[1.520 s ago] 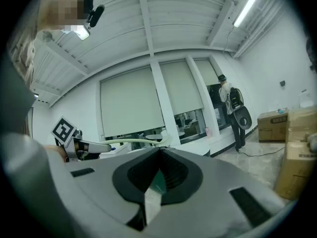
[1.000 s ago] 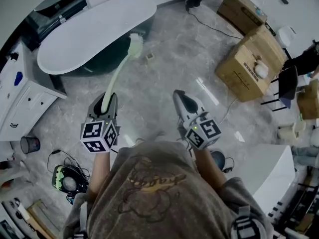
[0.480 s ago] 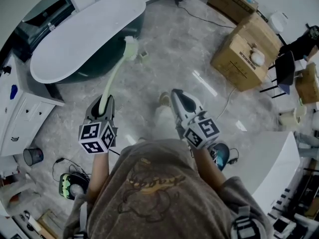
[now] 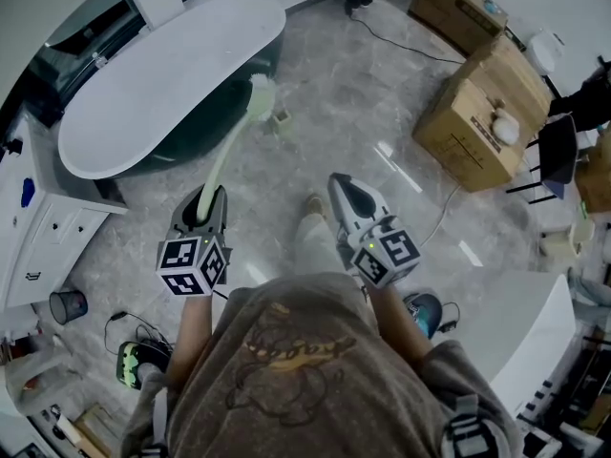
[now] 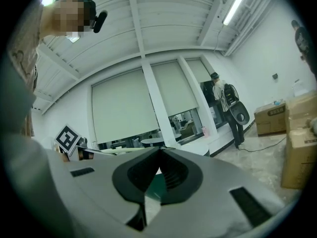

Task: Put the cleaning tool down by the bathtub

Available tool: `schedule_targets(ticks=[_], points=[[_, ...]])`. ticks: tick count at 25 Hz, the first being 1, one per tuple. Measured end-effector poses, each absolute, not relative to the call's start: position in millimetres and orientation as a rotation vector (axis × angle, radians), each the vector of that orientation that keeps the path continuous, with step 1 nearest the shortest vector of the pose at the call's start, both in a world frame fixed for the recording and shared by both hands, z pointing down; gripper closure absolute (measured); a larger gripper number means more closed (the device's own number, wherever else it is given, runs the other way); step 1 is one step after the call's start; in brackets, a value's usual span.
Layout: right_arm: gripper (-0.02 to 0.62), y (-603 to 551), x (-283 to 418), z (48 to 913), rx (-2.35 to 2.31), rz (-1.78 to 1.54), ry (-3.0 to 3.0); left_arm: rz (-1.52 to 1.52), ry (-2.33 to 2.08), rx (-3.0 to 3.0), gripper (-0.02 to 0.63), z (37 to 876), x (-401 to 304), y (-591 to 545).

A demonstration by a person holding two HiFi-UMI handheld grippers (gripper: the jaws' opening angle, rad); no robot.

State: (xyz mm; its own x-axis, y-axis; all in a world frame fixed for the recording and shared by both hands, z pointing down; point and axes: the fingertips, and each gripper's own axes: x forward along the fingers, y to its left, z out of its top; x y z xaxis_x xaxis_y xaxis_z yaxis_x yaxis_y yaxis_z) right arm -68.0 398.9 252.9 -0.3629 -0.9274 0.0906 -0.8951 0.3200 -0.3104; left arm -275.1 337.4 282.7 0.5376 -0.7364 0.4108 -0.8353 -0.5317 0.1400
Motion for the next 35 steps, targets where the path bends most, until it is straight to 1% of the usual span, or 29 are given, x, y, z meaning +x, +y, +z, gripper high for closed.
schedule_targets(ticks=[10, 16, 24, 35], points=[[0.597, 283, -12, 253, -1.659, -0.532, 2.484, 0.464, -1.297, 2.420, 0.500, 284, -217, 232], [0.597, 219, 26, 246, -1.615, -0.530, 2.530, 0.431, -1.364, 2.392, 0.500, 275, -185, 171], [0.597, 159, 83, 243, -1.570, -0.540, 2.570, 0.403, -1.444, 2.360, 0.500, 266, -145, 117], [0.597, 112, 81, 256, -1.524, -0.590, 2.602, 0.404, -1.485, 2.328, 0.500, 271, -144, 74]])
